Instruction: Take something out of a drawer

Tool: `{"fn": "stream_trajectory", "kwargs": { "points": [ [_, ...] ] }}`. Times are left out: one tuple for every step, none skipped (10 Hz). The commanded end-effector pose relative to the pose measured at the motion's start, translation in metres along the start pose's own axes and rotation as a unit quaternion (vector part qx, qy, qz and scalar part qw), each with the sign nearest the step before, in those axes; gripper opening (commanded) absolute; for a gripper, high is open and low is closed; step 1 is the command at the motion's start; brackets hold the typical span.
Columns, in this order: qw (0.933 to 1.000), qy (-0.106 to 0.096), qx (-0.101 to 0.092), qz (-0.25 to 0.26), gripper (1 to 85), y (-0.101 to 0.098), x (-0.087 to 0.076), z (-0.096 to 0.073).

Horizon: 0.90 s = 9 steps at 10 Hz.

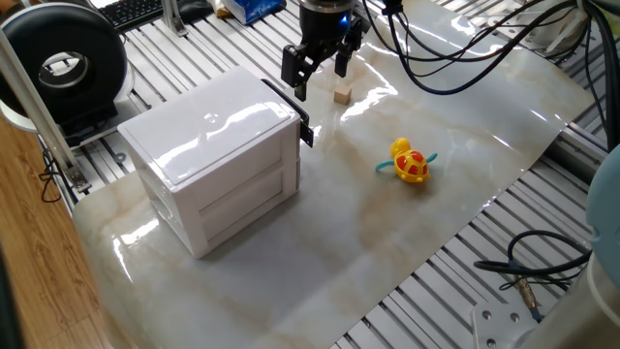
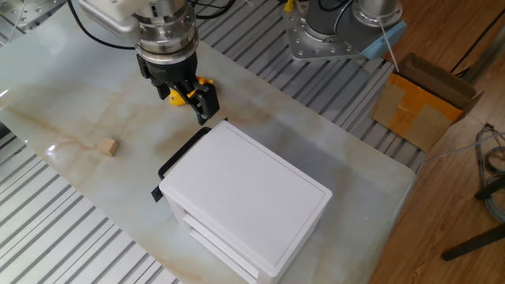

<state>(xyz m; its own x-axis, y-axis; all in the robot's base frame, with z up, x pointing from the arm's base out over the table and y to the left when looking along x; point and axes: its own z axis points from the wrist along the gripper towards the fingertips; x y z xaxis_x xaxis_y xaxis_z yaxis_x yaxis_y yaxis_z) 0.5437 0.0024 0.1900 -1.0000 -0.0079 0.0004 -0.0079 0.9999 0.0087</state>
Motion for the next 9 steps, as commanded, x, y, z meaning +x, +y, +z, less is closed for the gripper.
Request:
{"fn": "stream_trajectory", "kwargs": {
  "points": [
    [0.9904,-0.058,0.055,-0.113,20.0,-0.0221,-0.033,-0.0029],
    [0.9902,-0.059,0.058,-0.112,19.7,-0.0221,-0.0333,-0.0026],
    [0.9905,-0.057,0.06,-0.11,19.7,-0.0224,-0.0327,-0.0028],
    [0.9902,-0.057,0.061,-0.112,19.7,-0.023,-0.0328,-0.0031],
    [0.9901,-0.057,0.063,-0.112,19.7,-0.0242,-0.0329,-0.003],
    [0.9902,-0.057,0.064,-0.11,19.3,-0.0247,-0.033,-0.0028],
    [0.9903,-0.057,0.064,-0.11,19.3,-0.0248,-0.0331,-0.0027],
    [0.9903,-0.057,0.064,-0.11,19.3,-0.0248,-0.0331,-0.0026],
    [0.9902,-0.057,0.064,-0.11,19.3,-0.0253,-0.0332,-0.0026]
  ]
}}
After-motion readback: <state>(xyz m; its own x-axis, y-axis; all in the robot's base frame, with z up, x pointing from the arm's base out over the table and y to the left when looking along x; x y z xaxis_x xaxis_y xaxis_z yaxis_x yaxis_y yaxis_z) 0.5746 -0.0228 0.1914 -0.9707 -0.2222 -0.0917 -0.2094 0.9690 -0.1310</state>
